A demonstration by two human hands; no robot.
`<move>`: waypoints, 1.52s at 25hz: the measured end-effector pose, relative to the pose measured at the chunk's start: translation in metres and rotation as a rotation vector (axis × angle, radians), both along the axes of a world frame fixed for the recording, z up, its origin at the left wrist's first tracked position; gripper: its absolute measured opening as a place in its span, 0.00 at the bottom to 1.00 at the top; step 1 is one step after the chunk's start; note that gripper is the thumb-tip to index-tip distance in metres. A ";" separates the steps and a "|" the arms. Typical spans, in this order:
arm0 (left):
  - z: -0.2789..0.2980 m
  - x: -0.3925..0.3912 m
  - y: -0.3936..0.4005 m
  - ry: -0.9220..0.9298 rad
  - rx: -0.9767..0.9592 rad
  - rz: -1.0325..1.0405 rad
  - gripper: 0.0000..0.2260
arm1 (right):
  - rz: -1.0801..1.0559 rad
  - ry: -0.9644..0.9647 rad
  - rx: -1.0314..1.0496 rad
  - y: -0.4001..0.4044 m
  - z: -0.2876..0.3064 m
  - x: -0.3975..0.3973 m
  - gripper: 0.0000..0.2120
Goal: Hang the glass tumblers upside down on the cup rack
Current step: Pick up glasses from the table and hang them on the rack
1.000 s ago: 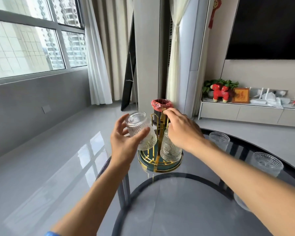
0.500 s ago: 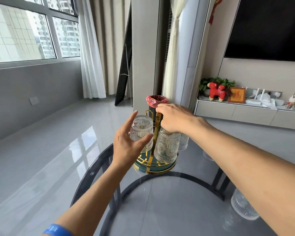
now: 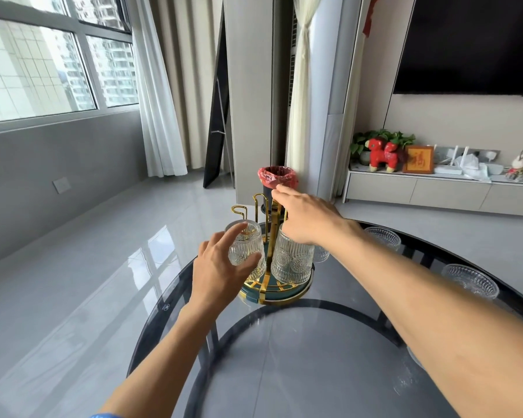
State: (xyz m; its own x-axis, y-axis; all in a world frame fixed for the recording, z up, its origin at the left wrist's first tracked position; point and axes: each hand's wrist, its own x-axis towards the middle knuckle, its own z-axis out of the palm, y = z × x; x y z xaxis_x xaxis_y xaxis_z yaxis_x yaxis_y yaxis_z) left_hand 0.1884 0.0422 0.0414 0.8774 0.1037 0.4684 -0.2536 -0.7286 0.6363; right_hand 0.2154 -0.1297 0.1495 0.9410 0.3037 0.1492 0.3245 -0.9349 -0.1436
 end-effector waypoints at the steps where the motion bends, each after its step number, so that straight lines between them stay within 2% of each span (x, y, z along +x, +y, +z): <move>1: 0.006 -0.001 0.001 0.013 0.045 0.021 0.28 | -0.001 0.030 0.001 -0.001 -0.003 -0.002 0.34; 4: 0.030 0.000 0.003 0.083 0.272 0.097 0.29 | 0.002 0.052 0.065 -0.007 -0.016 -0.016 0.37; 6: 0.043 -0.003 0.004 0.148 0.428 0.115 0.30 | 0.022 -0.041 0.114 -0.016 -0.025 -0.035 0.32; 9: 0.059 -0.011 -0.007 0.209 0.566 0.126 0.31 | 0.052 -0.105 0.037 -0.044 -0.030 -0.067 0.26; 12: 0.061 -0.036 -0.032 0.072 0.531 0.080 0.35 | 0.017 -0.110 -0.019 -0.085 -0.028 -0.098 0.23; 14: 0.052 -0.061 -0.056 -0.053 0.529 -0.009 0.38 | -0.100 -0.118 0.029 -0.120 -0.033 -0.121 0.21; 16: 0.037 -0.087 -0.075 -0.093 0.558 -0.081 0.39 | -0.260 -0.089 -0.017 -0.152 -0.044 -0.143 0.22; 18: 0.031 -0.104 -0.089 -0.050 0.589 -0.122 0.39 | -0.428 0.047 -0.080 -0.177 -0.057 -0.160 0.29; 20: 0.030 -0.112 -0.098 -0.012 0.602 -0.147 0.39 | -0.529 0.203 -0.036 -0.190 -0.068 -0.168 0.40; 22: 0.034 -0.118 -0.104 -0.014 0.611 -0.184 0.39 | -0.542 0.308 0.063 -0.195 -0.076 -0.173 0.44; 25: 0.041 -0.123 -0.106 -0.037 0.612 -0.218 0.40 | -0.533 0.290 0.193 -0.194 -0.084 -0.176 0.41; 30: 0.029 -0.124 -0.105 0.012 0.602 -0.233 0.38 | -0.579 0.180 0.171 -0.189 -0.086 -0.171 0.39; 35: 0.009 -0.119 -0.112 0.027 0.601 -0.257 0.35 | -0.588 0.301 0.267 -0.187 -0.088 -0.157 0.44; 37: 0.004 -0.120 -0.112 0.040 0.513 -0.291 0.33 | -0.606 0.261 0.293 -0.181 -0.088 -0.157 0.42; 38: 0.004 -0.120 -0.112 0.071 0.395 -0.317 0.31 | -0.620 0.222 0.293 -0.176 -0.088 -0.157 0.41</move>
State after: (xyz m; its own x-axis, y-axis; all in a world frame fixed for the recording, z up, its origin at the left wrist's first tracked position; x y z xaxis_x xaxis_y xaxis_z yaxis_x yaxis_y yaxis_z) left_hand 0.0688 -0.0701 0.0454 0.8681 -0.3457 0.3562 -0.4673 -0.8111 0.3517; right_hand 0.0582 -0.3059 0.0615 0.9448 -0.3197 -0.0721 -0.3196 -0.8504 -0.4179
